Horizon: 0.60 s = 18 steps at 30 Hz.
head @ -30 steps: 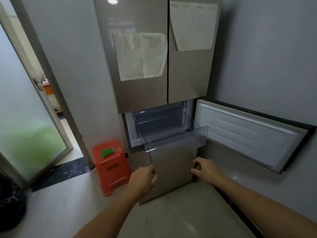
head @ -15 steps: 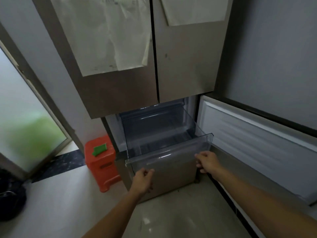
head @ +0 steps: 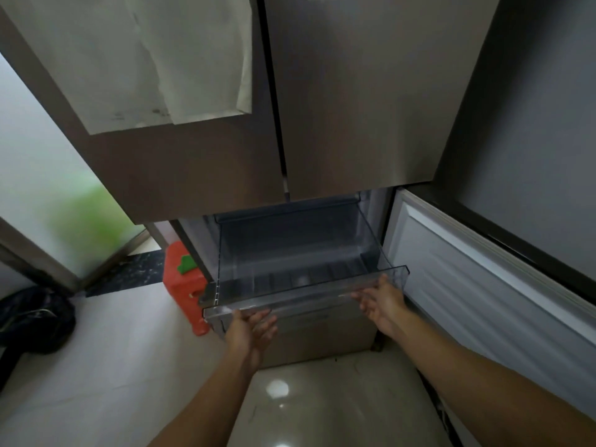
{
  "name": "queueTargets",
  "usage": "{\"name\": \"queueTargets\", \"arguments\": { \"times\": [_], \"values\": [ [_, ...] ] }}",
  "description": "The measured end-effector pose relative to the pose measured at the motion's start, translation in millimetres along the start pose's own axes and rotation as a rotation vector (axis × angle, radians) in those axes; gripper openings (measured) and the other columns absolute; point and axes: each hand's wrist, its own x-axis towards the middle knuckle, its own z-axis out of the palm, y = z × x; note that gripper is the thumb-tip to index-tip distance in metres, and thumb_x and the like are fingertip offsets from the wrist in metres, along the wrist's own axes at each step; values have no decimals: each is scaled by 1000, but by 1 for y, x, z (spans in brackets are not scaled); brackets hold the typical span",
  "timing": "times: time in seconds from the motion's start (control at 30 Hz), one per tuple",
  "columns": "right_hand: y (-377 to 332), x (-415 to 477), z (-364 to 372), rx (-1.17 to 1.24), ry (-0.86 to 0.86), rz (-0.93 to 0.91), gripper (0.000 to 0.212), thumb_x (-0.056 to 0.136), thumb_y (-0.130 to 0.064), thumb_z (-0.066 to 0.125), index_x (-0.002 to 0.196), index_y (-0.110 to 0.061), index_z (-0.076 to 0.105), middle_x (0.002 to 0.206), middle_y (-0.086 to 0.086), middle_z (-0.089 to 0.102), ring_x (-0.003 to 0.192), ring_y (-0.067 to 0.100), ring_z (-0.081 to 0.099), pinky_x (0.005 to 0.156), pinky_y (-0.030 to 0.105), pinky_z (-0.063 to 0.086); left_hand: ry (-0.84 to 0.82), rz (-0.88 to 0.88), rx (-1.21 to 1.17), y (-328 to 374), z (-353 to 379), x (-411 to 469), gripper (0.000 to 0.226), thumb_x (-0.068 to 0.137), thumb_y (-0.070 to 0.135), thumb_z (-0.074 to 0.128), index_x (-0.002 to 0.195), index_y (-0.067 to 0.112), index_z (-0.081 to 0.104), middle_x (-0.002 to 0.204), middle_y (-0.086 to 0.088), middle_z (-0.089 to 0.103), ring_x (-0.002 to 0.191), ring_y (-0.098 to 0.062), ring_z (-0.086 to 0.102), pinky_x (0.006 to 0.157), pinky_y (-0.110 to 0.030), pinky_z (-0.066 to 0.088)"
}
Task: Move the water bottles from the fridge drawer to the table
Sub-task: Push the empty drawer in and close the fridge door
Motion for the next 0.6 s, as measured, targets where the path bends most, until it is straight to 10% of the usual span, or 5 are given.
{"name": "queueTargets", "arguments": {
  "times": [0.4, 0.6],
  "values": [
    [-48, 72, 38, -45, -166, -42, 35, 103, -32, 39, 116, -6, 58, 109, 14, 68, 95, 26, 67, 61, 32, 50, -28, 22, 12, 56, 38, 81, 56, 103, 41, 17, 134, 2, 42, 103, -9, 65, 92, -24, 62, 76, -36, 47],
    [-61, 123, 71, -24, -101, -126, 34, 103, -27, 41, 132, -9, 46, 110, 10, 63, 98, 22, 62, 60, 36, 54, -89, 91, 1, 78, 63, 133, 53, 104, 40, 13, 137, 6, 36, 130, -15, 54, 104, -31, 58, 82, -40, 45]
  ]
}}
